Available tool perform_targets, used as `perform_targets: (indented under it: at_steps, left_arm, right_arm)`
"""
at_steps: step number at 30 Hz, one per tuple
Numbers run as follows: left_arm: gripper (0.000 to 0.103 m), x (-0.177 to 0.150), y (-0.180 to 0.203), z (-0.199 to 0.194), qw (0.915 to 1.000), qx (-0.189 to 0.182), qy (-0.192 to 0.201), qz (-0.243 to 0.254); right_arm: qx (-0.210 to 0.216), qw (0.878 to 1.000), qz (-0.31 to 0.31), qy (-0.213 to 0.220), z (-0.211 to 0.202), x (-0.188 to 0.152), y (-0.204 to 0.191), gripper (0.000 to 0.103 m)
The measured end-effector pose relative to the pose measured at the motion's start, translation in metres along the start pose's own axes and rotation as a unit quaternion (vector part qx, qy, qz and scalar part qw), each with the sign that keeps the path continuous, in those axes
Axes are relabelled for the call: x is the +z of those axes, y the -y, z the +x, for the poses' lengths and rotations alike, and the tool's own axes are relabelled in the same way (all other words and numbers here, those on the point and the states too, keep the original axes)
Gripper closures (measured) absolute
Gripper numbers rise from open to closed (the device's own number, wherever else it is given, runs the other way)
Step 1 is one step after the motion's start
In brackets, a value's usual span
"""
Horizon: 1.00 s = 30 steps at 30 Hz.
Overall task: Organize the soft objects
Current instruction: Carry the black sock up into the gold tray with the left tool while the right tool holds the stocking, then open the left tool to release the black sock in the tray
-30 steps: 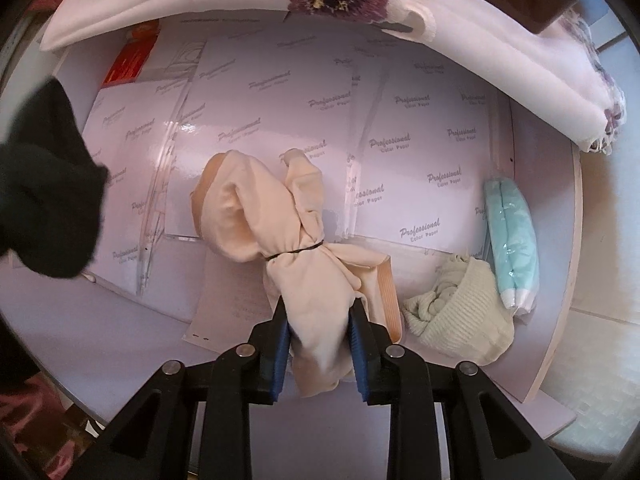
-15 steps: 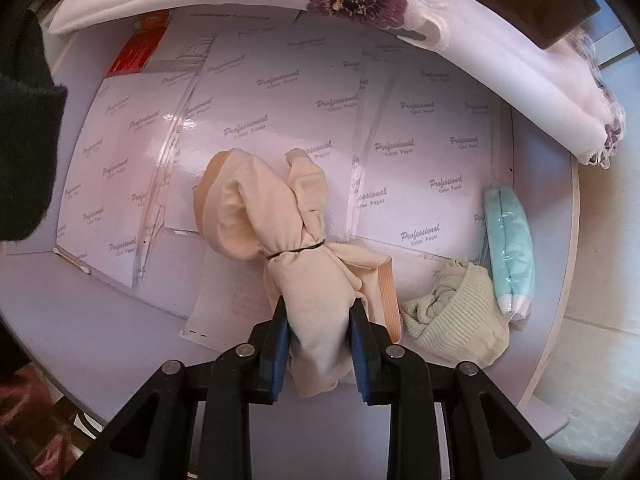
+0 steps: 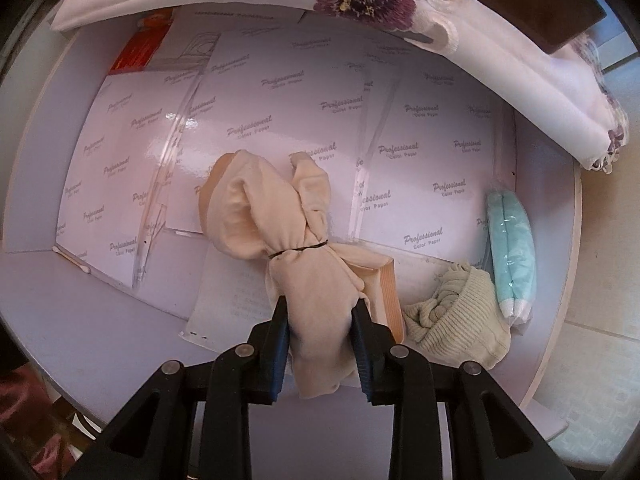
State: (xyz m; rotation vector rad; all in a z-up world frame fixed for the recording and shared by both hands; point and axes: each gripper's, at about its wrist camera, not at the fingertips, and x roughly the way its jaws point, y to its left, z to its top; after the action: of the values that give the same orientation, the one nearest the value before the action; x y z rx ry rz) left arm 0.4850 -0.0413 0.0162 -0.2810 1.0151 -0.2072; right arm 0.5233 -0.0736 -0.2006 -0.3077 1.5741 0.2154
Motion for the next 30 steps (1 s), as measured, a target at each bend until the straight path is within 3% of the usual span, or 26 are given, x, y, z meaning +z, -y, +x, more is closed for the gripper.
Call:
perform_targets:
  at_steps: [12, 21, 30]
  left_arm:
    - [0.081, 0.061, 0.025, 0.011, 0.9986, -0.022, 0.028, 0.039]
    - [0.081, 0.098, 0.037, 0.063, 0.9961, -0.013, 0.003, 0.087]
    - [0.080, 0.116, 0.016, 0.109, 0.9940, 0.049, -0.021, 0.096]
  right_arm:
    - [-0.002, 1.000, -0.003, -0.001, 0.001, 0.002, -0.003, 0.070]
    - [0.002, 1.000, -0.007, -0.002, 0.002, 0.003, -0.007, 0.063]
    - [-0.008, 1.000, -0.016, -0.001, 0.003, 0.004, -0.013, 0.064]
